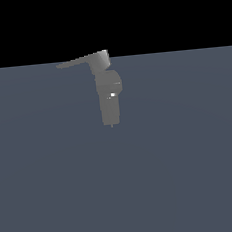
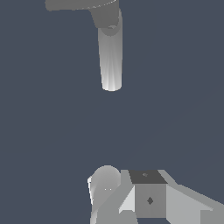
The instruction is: Turn on the faucet by rotating a designated handle.
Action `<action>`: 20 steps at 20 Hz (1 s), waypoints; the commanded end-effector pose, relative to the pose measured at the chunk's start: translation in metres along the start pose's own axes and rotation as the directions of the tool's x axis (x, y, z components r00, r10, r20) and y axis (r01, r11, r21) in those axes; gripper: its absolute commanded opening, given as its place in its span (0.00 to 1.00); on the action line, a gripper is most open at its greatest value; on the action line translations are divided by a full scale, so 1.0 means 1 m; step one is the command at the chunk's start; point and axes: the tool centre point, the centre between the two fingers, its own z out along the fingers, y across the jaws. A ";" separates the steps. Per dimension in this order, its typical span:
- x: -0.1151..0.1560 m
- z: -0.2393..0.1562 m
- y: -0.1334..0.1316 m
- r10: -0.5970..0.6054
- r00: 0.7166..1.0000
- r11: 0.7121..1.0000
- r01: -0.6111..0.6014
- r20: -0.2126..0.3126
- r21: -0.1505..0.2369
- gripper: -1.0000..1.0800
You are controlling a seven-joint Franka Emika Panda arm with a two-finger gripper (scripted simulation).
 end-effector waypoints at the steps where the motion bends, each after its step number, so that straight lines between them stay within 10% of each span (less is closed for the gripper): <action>1: 0.000 0.000 0.000 0.000 1.000 1.000 0.000 0.000 0.000 0.00; 20: 0.008 -0.001 0.001 0.015 1.000 0.999 -0.014 -0.011 0.046 0.00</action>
